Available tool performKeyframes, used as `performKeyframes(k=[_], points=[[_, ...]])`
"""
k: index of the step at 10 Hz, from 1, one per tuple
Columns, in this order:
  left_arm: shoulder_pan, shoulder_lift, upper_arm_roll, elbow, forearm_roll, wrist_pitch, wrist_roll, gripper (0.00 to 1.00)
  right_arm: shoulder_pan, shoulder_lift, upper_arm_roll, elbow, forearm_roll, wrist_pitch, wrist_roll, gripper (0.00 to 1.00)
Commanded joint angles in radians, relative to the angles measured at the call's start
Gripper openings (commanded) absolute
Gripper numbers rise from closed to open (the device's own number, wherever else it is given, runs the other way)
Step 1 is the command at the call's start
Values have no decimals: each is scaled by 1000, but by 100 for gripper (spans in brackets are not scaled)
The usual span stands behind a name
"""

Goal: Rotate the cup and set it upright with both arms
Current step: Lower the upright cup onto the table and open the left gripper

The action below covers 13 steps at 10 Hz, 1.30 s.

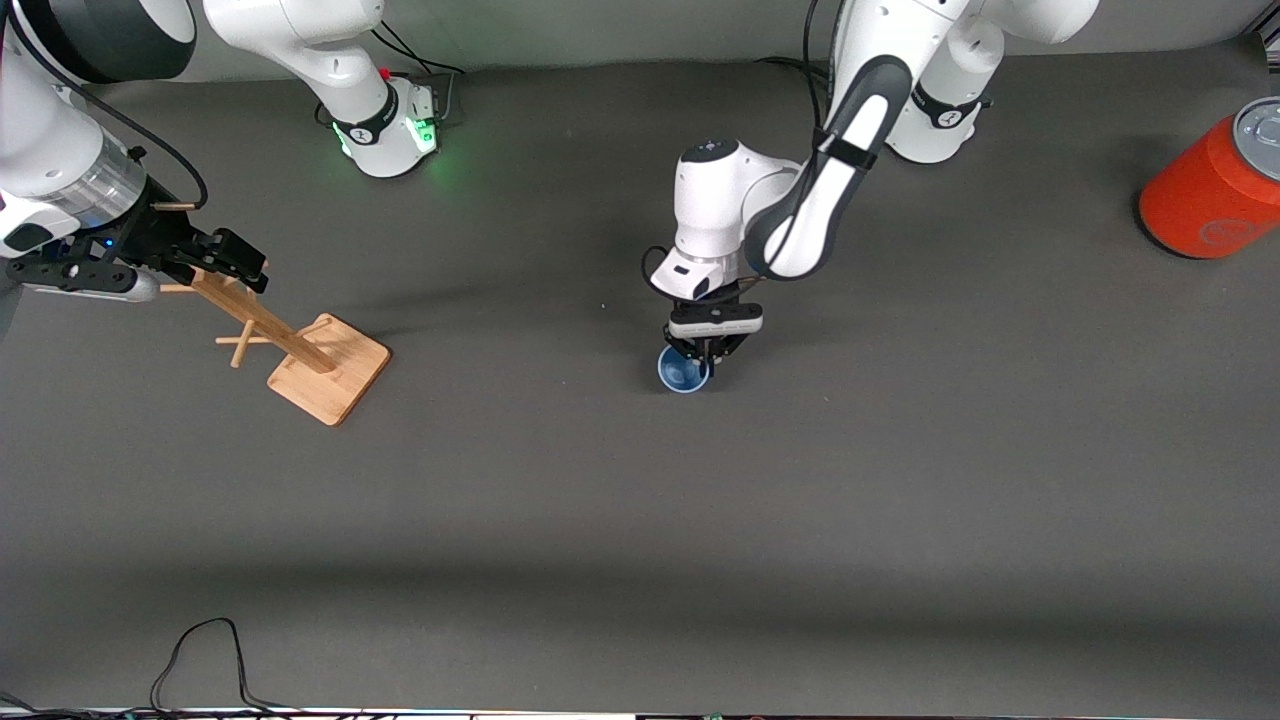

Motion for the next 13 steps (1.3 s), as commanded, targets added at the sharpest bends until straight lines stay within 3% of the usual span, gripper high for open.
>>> performKeyframes(k=[1,2,3,4,7,9,11,13], points=[[-17,4,12,4,45,-1,-66,0,-9,-46,3,-56,18,42,-15,100],[-18,1,12,1,46,-1,-66,19,-9,-46,-3,-54,18,40,-21,100],[-29,-4,12,-2,45,-7,-68,82,-9,-46,-5,-50,18,40,-22,100],[-30,-13,11,-4,45,-13,-70,100,-9,-46,-5,-48,17,40,-24,100],[-18,-42,11,-4,40,-15,-47,100,-9,-44,-5,-33,17,19,-24,100],[28,-44,9,-1,-25,-15,88,100,-11,-35,-5,-24,17,17,-25,100],[89,-54,9,28,-285,-38,419,100,-11,-26,-5,-2,17,10,-41,100],[143,-51,11,155,-569,-184,812,100,-11,-20,-5,1,17,5,-44,100]])
